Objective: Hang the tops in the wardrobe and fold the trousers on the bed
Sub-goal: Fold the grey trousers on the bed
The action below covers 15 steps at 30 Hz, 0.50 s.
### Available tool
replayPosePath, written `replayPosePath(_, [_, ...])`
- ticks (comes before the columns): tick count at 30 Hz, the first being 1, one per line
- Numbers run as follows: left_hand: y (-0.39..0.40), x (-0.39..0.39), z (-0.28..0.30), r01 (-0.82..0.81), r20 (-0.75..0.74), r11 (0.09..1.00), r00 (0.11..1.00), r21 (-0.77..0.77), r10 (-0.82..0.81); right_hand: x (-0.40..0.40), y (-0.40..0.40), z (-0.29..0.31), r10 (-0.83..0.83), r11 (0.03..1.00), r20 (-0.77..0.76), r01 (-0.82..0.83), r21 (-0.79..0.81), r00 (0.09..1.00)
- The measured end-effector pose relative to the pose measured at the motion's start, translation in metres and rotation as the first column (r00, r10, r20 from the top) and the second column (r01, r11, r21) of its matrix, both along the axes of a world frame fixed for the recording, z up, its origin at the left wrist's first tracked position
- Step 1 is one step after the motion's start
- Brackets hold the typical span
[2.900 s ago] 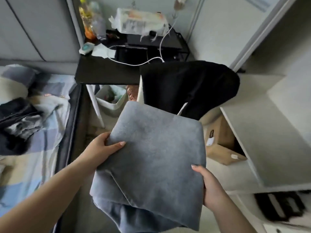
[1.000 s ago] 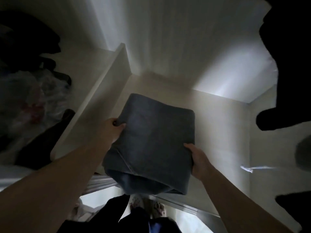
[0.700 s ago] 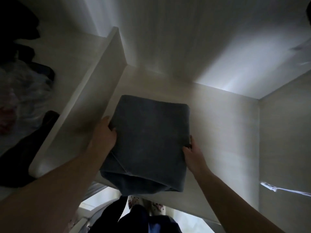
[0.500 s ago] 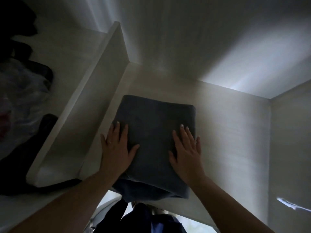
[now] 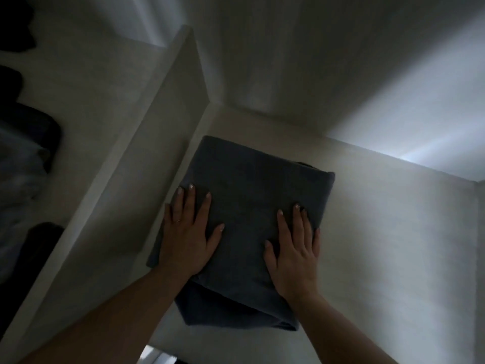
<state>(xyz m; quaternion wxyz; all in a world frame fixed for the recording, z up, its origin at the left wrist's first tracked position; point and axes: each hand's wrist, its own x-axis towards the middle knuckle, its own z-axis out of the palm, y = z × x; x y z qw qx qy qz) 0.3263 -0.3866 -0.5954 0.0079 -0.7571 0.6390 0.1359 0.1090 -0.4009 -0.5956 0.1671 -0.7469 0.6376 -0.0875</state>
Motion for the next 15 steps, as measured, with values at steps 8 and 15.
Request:
replayPosePath(8, [-0.071,0.024,-0.009,0.040,0.046,0.993,0.998,-0.109,-0.035,0.025,-0.066,-0.005,-0.039,0.999,-0.003,0.039,-0.024,0.999])
replayPosePath(15, [-0.114,0.023,-0.012,0.045,0.026,0.982,0.999,-0.183,-0.040,0.023,-0.111,-0.009,-0.035,0.999,-0.036,0.035,-0.017,0.999])
